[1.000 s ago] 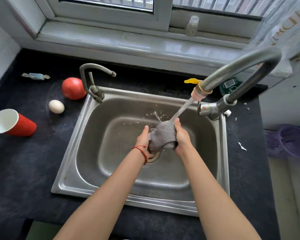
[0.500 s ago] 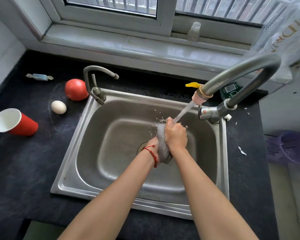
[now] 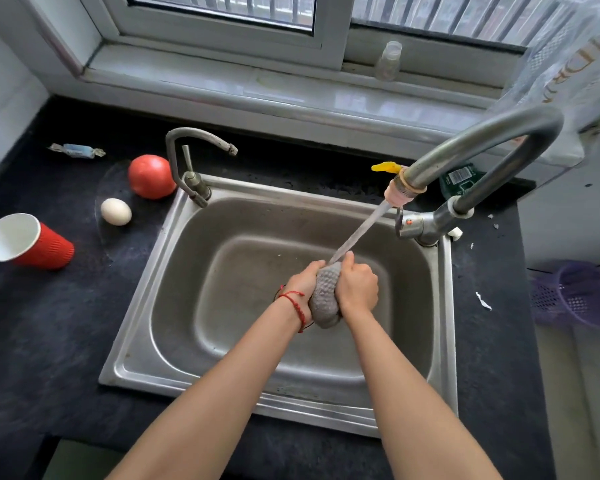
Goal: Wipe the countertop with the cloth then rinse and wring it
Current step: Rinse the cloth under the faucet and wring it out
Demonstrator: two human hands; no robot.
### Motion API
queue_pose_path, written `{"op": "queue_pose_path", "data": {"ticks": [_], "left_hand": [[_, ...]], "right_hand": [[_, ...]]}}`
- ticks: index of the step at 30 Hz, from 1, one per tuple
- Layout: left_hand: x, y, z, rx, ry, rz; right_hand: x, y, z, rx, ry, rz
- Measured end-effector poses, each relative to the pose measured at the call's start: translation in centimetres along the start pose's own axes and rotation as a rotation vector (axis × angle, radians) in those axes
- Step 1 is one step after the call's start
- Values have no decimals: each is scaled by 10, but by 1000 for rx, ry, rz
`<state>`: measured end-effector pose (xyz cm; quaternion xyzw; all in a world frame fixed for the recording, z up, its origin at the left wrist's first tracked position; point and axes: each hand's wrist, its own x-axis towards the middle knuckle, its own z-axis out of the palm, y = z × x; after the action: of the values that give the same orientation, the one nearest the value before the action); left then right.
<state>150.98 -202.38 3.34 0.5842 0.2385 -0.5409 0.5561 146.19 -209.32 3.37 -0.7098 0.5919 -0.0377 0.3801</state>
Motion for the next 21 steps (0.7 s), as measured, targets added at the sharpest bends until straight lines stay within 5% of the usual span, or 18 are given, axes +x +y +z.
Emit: {"op": "queue_pose_path", "data": {"ticks": [6, 11, 13, 16, 18, 21], "left_hand": [[13, 2, -19, -135, 112, -35], [11, 6, 7, 38, -87, -50], [18, 5, 9, 16, -51, -6], [25, -2, 9, -69, 50, 67], [29, -6, 12, 48, 176, 151], [37, -10, 14, 146, 316, 231]], "right_hand": [[18, 5, -3, 595, -288, 310], [4, 2, 8, 625, -505, 268], [3, 4, 9, 471, -493, 159], [6, 13, 9, 100, -240, -83], [5, 18, 9, 253, -170, -35], [3, 23, 15, 478, -290, 138]]}}
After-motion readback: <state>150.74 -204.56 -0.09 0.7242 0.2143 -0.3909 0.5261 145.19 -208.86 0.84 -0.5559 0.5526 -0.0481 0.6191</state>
